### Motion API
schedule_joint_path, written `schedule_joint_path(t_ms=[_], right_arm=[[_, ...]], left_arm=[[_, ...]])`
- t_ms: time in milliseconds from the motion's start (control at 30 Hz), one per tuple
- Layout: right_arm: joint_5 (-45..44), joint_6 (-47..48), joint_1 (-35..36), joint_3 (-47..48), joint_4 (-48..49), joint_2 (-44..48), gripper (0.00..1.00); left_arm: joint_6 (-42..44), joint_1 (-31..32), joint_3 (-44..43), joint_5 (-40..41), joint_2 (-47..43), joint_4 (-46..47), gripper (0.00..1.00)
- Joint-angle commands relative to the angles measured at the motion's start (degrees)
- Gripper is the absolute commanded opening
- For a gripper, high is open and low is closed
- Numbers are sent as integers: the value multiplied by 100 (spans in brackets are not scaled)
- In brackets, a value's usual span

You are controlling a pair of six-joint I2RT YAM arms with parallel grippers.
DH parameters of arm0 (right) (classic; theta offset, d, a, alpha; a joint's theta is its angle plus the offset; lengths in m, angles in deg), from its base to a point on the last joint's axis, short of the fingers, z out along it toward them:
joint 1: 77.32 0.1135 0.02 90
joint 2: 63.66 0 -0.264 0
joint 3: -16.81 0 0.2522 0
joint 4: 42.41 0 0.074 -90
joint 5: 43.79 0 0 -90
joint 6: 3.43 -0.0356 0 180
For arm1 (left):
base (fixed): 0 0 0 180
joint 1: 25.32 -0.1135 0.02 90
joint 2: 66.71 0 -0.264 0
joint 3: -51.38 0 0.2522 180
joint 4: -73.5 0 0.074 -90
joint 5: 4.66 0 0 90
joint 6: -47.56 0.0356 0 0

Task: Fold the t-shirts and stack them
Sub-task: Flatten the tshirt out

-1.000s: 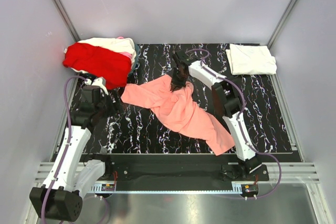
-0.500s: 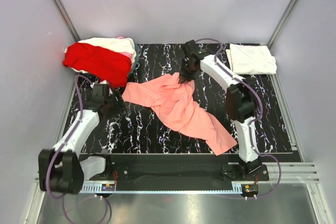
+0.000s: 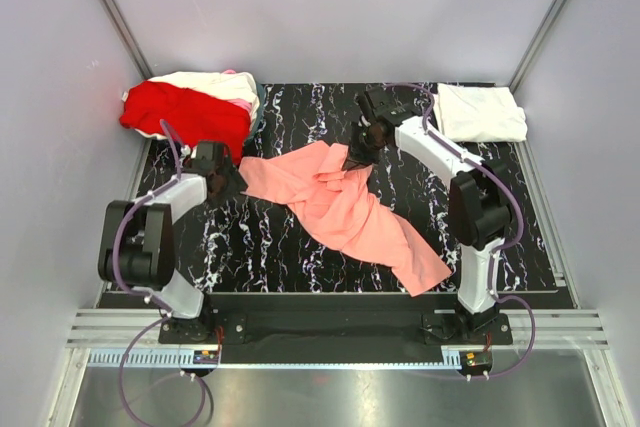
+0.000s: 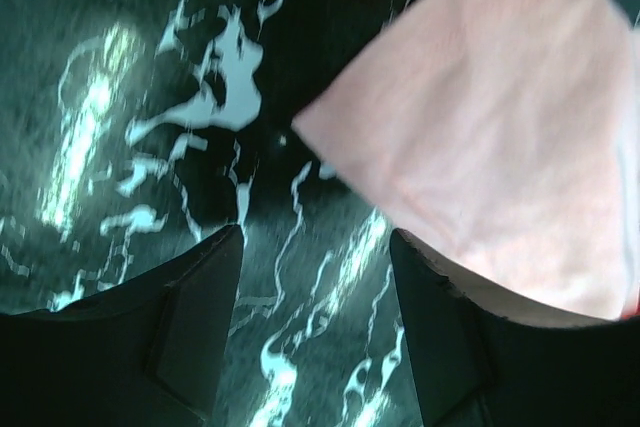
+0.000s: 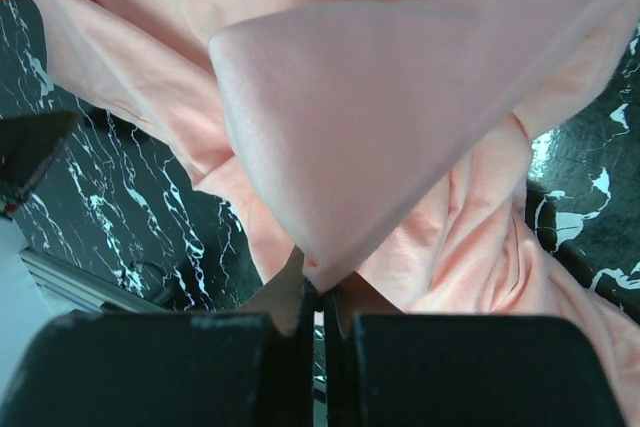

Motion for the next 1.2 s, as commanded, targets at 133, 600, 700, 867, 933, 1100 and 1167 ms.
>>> schedule_joint_path(t_ms=[133, 600, 700, 867, 933, 1100, 1167], right_arm=[[415, 10, 5, -419, 643, 659, 0], [511, -69, -39, -972, 916, 887, 0], [555, -104, -109, -1122, 978, 993, 0], [590, -78, -487, -1228, 829, 1397, 0], [643, -17, -697, -1158, 619, 1703, 0], [529, 212, -1471, -703, 30, 2635, 0], [328, 291, -1655, -404, -418, 3066, 0]], left_arm=[[-23, -10, -801, 683, 632, 230, 66], [47, -1, -1768, 394, 1810, -298, 3], [117, 8, -1936, 316, 1898, -272, 0], [117, 148, -1681, 377, 969, -385, 0], [143, 201, -1707, 438, 512, -718, 0], [415, 254, -2233, 307, -1228, -1545, 0], [618, 263, -2918, 228, -1721, -2072, 0]])
